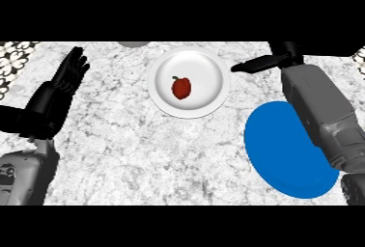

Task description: Pick the bell pepper from the plate and place it in the plate

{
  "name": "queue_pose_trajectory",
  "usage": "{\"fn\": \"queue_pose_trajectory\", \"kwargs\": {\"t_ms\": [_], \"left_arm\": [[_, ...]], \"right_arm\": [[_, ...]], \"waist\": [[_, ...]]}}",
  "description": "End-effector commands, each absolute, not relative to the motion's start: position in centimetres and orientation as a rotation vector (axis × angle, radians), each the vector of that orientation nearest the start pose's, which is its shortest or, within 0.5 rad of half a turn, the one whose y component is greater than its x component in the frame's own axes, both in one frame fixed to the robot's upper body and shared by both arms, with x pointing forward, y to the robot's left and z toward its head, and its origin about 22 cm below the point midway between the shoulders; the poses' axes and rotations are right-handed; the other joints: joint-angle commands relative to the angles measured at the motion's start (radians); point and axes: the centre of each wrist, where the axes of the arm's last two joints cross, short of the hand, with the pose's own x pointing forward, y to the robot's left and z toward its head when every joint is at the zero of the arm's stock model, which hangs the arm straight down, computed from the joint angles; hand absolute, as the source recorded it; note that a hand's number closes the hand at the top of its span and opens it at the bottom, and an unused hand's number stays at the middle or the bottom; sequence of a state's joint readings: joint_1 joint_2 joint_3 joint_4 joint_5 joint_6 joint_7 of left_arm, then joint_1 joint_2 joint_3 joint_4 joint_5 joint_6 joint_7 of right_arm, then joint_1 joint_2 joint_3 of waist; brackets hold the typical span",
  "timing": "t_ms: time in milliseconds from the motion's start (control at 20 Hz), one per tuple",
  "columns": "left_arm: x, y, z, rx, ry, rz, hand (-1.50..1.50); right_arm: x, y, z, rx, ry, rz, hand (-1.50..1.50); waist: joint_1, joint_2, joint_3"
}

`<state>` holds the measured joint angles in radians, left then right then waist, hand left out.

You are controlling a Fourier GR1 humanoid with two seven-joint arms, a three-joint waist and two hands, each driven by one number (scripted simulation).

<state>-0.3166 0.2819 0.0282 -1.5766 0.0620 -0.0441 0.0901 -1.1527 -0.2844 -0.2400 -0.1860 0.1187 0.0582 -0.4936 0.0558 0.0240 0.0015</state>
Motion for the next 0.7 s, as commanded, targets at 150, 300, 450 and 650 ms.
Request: {"fn": "queue_pose_trajectory", "kwargs": {"t_ms": [150, 300, 450, 650], "left_arm": [[30.2, 26.9, 11.2, 0.110, -1.796, -0.279, 0.00], [31.2, 25.6, 12.9, 0.072, -1.771, -0.265, 0.00], [31.6, 25.4, 10.3, 0.091, -1.779, -0.268, 0.00], [31.2, 27.5, 11.2, 0.096, -1.778, -0.286, 0.00]], "right_arm": [[45.1, -30.3, 9.5, -0.094, -1.777, 0.355, -1.50], [45.1, -31.3, 10.5, -0.113, -1.796, 0.367, -1.50], [44.7, -32.3, 10.1, -0.109, -1.809, 0.378, -1.50], [43.5, -35.4, 9.7, -0.173, -1.826, 0.371, -1.50]], "waist": [[0.008, 0.001, 0.001], [0.004, 0.001, 0.001], [0.004, 0.009, 0.001], [0.006, 0.005, 0.001]]}}
